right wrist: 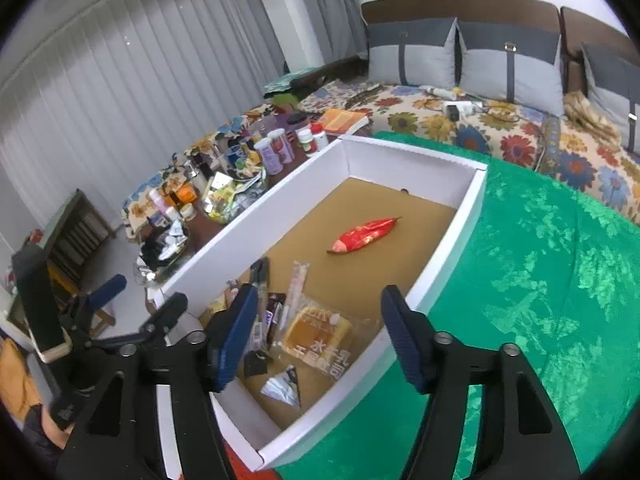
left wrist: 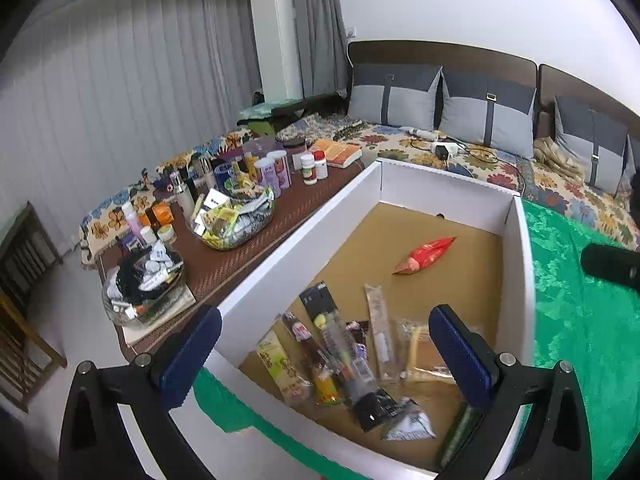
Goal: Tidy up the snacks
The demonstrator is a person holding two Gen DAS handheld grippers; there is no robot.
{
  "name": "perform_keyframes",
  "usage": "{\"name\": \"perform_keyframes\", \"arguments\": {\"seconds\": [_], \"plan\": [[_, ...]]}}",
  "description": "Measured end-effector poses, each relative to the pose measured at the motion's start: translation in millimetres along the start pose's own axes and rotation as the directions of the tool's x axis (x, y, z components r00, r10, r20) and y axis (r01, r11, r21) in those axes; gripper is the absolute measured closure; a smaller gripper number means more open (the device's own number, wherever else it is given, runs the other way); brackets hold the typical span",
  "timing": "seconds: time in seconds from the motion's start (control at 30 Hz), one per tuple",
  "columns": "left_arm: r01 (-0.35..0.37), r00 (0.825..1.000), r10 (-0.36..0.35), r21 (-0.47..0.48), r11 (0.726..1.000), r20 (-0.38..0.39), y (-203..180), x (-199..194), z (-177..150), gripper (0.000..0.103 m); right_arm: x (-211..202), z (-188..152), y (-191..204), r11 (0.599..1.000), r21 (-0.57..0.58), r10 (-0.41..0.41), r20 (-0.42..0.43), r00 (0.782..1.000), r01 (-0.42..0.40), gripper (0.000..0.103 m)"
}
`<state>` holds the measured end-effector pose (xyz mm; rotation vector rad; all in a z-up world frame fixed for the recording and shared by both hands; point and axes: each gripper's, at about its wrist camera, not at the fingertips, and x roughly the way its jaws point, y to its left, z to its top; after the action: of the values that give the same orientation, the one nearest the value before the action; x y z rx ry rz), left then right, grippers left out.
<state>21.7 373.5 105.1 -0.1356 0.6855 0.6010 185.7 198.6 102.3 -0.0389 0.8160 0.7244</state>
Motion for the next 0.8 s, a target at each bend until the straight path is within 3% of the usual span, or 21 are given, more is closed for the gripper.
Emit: {"name": "perform_keyframes", "arguments": {"seconds": [0.07, 0.2, 0.33, 0.8], "plan": [[-0.012, 1.0, 0.012, 0.02, 1.0, -0.018, -4.0, -4.5, 1.5, 0.0, -3.3, -3.7, 3.0, 1.0, -0.006, -0.019, 0.002, 1.0, 0.019, 0.024], [-0.033, 0.999, 0.032, 0.032, 0.999, 0.022, -7.9, -18.7, -0.4, 0.0, -9.0, -8.6, 9.5, 0.996, -0.03, -0.079, 0.009, 0.997, 0.079, 0.022], [0.007, 1.0, -0.007, 0.021, 1.0, -0.001, -4.4, -19.9, -1.4, 0.0, -10.4, -10.5, 17.0, 0.988, -0.067, -0.138, 0.016, 0.99, 0.138, 0.021], [0.029, 0.997, -0.024, 0.071, 0.997, -0.068, -7.7, -9.6, -7.7, 0.0, 0.3, -20.3, 30.3, 0.984, -0.088, -0.157, -0.022, 0.987, 0.154, 0.021]]}}
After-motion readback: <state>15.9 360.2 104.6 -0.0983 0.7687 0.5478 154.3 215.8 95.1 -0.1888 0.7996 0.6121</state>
